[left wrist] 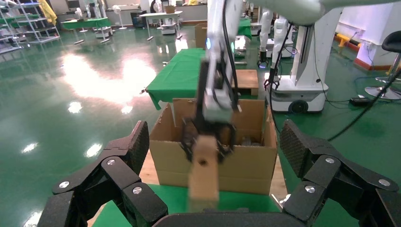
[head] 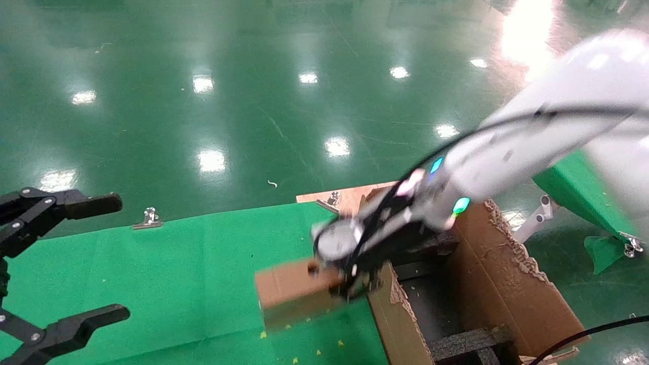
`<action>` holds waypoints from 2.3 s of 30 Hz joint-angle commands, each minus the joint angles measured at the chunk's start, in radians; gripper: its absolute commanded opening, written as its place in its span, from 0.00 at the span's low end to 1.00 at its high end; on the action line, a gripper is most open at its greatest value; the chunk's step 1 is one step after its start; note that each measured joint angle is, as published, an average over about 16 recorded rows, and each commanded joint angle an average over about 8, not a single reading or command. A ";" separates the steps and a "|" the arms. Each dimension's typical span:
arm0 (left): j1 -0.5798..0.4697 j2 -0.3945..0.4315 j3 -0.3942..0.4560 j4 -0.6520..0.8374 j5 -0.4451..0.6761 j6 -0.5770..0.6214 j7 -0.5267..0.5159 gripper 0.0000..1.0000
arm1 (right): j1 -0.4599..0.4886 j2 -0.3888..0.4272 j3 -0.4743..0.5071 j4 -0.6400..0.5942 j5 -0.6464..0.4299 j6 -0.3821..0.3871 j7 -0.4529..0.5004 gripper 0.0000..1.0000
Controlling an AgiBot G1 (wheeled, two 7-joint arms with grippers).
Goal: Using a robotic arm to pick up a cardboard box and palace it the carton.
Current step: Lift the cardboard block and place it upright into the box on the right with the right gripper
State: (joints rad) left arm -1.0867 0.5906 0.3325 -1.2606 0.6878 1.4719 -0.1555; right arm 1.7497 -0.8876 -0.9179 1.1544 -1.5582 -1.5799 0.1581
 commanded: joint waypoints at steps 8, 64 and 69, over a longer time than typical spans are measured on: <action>0.000 0.000 0.000 0.000 0.000 0.000 0.000 1.00 | 0.256 0.033 -0.052 -0.095 0.105 -0.012 -0.057 0.00; 0.000 0.000 0.001 0.000 -0.001 -0.001 0.001 1.00 | 0.466 0.583 -0.609 -0.057 0.110 0.142 0.359 0.00; 0.000 0.000 0.001 0.000 -0.002 -0.001 0.001 1.00 | 0.405 0.624 -0.639 0.008 0.078 0.248 0.591 0.00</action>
State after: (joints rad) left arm -1.0867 0.5903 0.3332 -1.2602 0.6862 1.4713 -0.1549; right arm 2.1586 -0.2644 -1.5565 1.1682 -1.4877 -1.3361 0.7599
